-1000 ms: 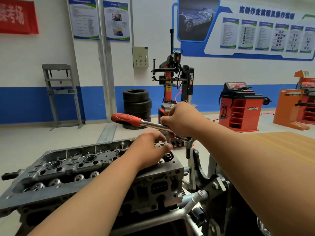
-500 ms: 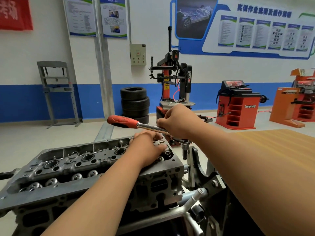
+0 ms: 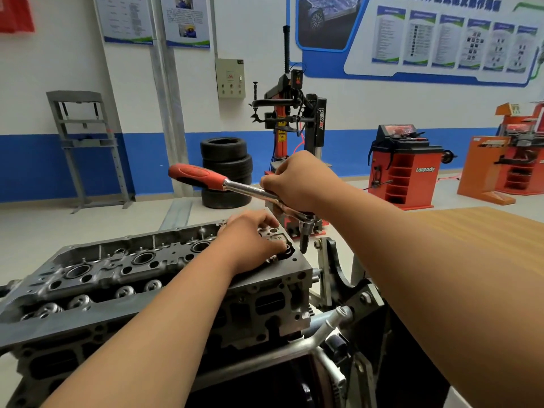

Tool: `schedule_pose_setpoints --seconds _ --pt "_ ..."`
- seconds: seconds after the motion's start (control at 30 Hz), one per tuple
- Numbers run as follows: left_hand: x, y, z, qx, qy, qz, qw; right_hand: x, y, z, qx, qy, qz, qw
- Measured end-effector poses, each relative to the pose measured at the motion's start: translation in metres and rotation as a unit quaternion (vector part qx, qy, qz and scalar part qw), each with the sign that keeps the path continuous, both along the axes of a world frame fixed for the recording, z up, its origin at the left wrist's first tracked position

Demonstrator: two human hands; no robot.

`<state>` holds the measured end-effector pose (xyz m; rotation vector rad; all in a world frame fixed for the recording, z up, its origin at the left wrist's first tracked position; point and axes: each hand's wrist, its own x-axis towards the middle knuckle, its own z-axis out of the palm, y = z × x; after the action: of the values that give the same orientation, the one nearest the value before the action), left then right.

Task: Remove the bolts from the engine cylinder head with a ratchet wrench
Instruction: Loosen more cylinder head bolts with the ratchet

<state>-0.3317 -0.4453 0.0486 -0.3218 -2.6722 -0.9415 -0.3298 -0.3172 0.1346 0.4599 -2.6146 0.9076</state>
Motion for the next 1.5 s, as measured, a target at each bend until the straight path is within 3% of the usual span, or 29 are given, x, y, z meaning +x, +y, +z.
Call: schedule_pose_setpoints --seconds 0.13,0.27,0.47,0.57,0.77,0.9,1.03,1.13,1.27,1.4,1.5 --pt "0.000 0.000 0.001 0.050 0.024 -0.002 0.998 0.005 -0.001 0.021 -0.043 -0.019 0.015 0.999" --pt "0.001 0.000 0.001 -0.018 -0.022 -0.026 0.999 0.010 0.002 0.032 -0.106 -0.088 0.039 0.990" --pt "0.001 -0.002 0.001 0.050 0.003 -0.027 0.998 0.013 0.007 0.042 -0.108 -0.097 0.016 0.989" --pt "0.000 -0.002 0.001 0.002 -0.017 -0.041 0.999 0.011 0.010 0.049 -0.123 -0.139 0.023 0.982" --pt "0.002 -0.004 0.000 0.020 0.010 -0.032 0.999 0.016 0.013 0.044 -0.125 -0.201 0.043 0.970" --pt "0.002 -0.001 0.001 -0.009 -0.022 -0.027 0.999 0.019 0.010 0.038 -0.062 -0.157 0.017 0.986" --pt "0.001 0.002 0.001 -0.017 0.000 -0.002 1.000 0.021 0.003 0.037 -0.001 -0.112 0.007 0.994" --pt "0.003 -0.002 0.001 0.009 -0.019 -0.033 0.999 0.022 0.001 0.037 0.009 -0.106 0.007 0.994" --pt "0.003 -0.003 0.002 -0.020 -0.022 -0.036 0.999 0.023 0.005 0.035 0.015 -0.093 0.009 0.995" --pt "0.005 -0.002 0.003 0.067 0.014 -0.021 0.997 0.023 0.004 0.037 0.002 -0.096 -0.005 0.995" --pt "0.008 -0.003 0.003 0.009 0.003 -0.040 0.999 0.022 0.001 0.037 0.008 -0.108 0.015 0.994"
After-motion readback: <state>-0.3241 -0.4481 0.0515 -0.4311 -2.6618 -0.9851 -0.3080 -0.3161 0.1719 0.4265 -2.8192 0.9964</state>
